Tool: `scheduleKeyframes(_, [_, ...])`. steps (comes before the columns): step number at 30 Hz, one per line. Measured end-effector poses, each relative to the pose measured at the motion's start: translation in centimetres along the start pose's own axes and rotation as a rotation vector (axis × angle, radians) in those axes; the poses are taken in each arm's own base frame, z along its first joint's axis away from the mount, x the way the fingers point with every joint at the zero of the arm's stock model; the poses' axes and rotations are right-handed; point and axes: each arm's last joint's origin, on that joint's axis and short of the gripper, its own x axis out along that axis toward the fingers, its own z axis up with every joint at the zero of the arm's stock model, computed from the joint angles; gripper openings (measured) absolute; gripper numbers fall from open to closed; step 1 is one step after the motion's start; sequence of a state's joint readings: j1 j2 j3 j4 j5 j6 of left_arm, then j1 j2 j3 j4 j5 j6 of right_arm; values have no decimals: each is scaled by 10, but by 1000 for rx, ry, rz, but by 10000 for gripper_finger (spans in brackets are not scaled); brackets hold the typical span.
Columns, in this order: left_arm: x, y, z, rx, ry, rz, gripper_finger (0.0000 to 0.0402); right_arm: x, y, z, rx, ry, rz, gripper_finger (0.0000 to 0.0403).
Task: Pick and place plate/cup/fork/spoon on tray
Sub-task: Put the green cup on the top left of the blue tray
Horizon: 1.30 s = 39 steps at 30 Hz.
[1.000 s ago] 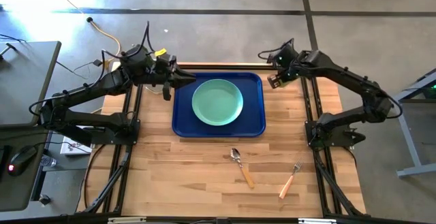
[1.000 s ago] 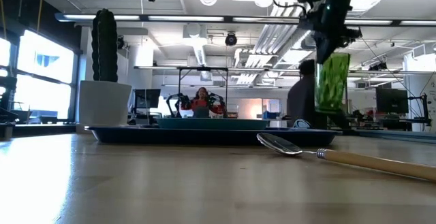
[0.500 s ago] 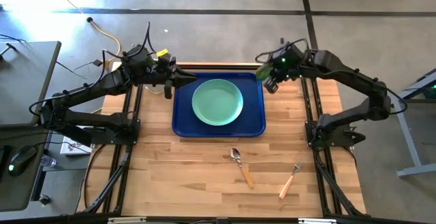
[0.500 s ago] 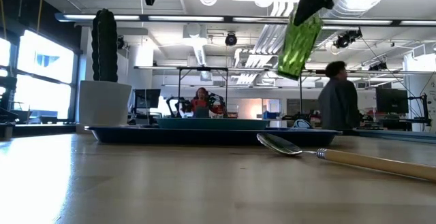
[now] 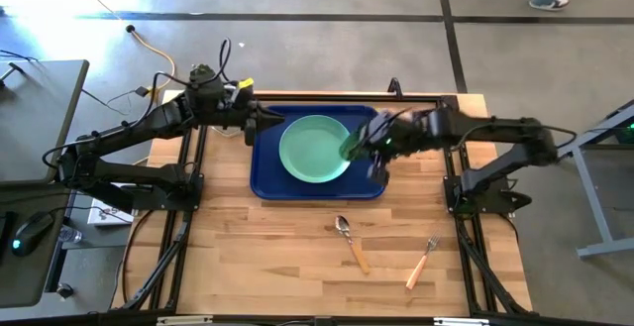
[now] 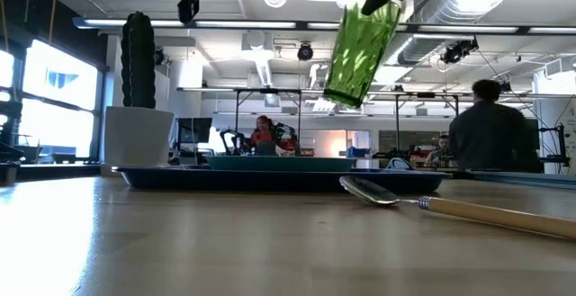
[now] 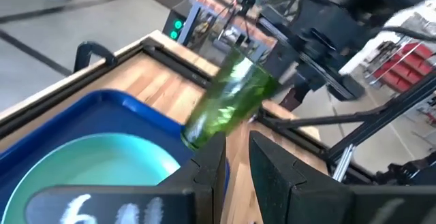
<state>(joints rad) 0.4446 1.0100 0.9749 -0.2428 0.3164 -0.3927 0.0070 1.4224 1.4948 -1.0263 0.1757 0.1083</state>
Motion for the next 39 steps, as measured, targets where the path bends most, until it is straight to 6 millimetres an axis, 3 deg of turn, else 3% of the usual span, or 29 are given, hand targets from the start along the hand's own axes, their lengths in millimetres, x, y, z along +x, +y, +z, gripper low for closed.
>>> scheduleKeyframes(8, [0, 3, -7, -23, 70, 34, 56, 34, 52, 18, -240, 3, 77, 0])
scheduleKeyframes(19, [-1, 6, -12, -65, 109, 95, 56, 46, 106, 40, -474, -20, 222, 0])
scheduleKeyframes(30, [-1, 7, -13, -68, 113, 121, 56, 81, 151, 27, -612, 75, 289, 0])
scheduleKeyframes(39, [-1, 7, -13, -68, 113, 121, 56, 111, 171, 11, -634, 190, 278, 0])
